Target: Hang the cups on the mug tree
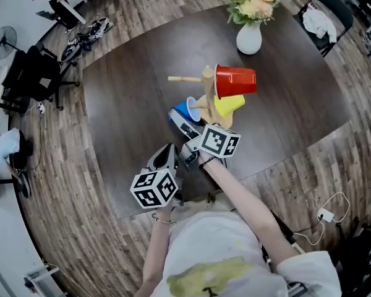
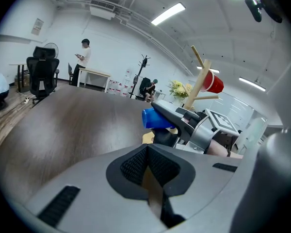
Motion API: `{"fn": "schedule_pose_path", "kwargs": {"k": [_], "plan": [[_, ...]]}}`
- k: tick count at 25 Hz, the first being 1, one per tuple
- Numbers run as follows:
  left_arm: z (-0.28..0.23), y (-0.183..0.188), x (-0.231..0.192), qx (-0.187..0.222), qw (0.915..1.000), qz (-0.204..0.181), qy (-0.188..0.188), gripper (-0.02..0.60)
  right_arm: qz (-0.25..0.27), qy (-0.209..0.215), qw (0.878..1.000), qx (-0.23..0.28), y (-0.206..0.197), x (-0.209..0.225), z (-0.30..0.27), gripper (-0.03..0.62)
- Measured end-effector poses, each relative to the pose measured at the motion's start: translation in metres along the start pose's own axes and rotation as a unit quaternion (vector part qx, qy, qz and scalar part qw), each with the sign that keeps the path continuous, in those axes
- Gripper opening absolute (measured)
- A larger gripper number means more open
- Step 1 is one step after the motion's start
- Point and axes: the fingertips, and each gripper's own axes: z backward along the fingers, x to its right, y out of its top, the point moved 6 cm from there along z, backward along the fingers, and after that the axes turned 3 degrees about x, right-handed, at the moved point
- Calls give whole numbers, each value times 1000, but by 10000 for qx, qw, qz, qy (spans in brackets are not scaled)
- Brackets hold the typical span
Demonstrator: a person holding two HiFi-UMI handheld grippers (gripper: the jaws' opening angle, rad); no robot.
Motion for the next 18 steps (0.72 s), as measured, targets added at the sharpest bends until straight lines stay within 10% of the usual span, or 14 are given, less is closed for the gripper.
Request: {"fn": "schedule_pose_path", "kwargs": {"k": [18], "plan": [[-17,11,-5,-218,9995,-218,-88,15,-655,355,9961,473,14,12,13,290]]}}
